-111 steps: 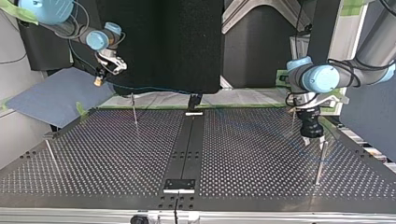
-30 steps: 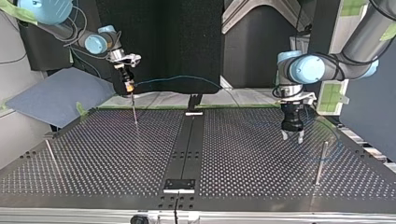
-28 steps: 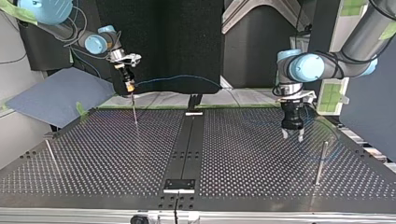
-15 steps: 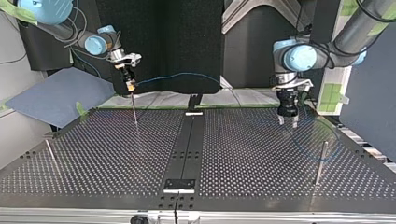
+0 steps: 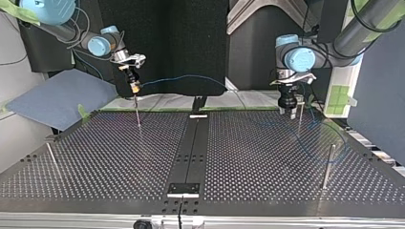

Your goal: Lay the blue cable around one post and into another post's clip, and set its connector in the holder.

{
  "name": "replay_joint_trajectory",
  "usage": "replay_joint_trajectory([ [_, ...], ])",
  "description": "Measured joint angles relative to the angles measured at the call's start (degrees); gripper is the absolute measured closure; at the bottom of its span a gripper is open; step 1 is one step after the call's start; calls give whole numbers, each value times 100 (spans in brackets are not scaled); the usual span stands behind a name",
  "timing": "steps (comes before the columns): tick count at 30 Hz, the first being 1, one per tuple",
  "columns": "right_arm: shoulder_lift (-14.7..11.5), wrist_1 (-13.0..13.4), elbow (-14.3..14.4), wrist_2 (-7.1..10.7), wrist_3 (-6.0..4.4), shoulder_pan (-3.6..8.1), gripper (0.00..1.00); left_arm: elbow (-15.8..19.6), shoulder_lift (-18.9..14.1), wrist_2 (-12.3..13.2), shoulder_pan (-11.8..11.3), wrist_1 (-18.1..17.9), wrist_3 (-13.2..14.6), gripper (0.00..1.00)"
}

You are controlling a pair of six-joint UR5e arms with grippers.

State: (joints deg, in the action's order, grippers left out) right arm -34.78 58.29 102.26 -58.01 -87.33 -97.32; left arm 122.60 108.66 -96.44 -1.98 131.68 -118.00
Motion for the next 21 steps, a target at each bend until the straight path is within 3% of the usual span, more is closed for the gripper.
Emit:
replay_joint_trajectory([
  [7,0,1,-2,8,-2,-18,98,233,-46,-206,30,331,361,0],
  [11,0,9,-3,15,-6,-19,98,441,-211,-224,44,263,581,0],
  [17,1,24,-3,19,-26,-25,98,757,-516,-91,100,4,884,0],
  [21,1,32,-2,22,-42,-27,98,955,-714,69,141,46,887,0],
])
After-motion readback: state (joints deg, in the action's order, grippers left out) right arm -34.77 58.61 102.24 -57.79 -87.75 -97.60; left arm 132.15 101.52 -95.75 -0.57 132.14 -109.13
